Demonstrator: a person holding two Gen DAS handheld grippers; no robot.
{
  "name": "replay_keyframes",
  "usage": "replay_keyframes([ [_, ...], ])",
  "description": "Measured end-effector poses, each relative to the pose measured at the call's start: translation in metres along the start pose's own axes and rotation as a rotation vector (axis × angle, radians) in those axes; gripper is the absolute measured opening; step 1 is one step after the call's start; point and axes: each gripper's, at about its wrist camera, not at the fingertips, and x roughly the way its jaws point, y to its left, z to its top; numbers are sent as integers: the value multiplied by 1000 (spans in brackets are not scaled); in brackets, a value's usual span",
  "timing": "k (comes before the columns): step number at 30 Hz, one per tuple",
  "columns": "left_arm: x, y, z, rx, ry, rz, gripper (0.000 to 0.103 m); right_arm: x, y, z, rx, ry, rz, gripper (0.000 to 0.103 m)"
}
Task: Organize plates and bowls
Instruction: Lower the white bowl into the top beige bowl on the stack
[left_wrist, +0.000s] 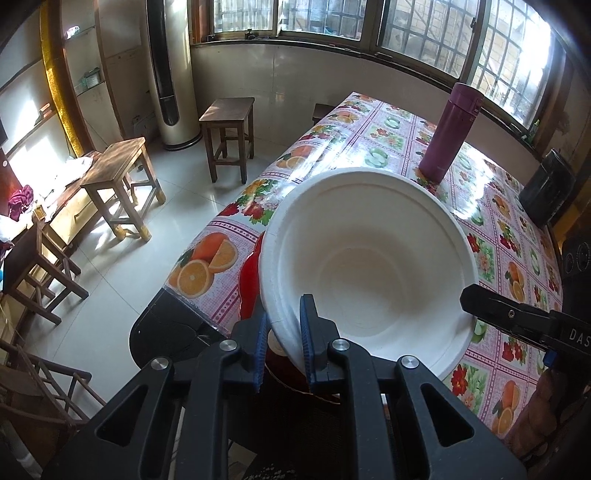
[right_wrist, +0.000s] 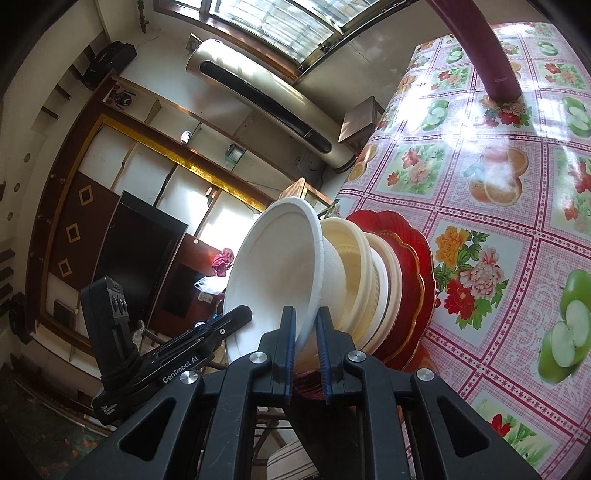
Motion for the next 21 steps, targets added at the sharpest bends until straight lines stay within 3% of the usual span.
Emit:
replay_keyframes([
  [6, -4, -2, 2, 38, 0, 12, 14, -2, 3, -2, -10, 2, 1, 13],
  [21, 23, 4, 4, 9, 62, -9, 14, 17, -19, 0, 44, 9, -22, 13],
])
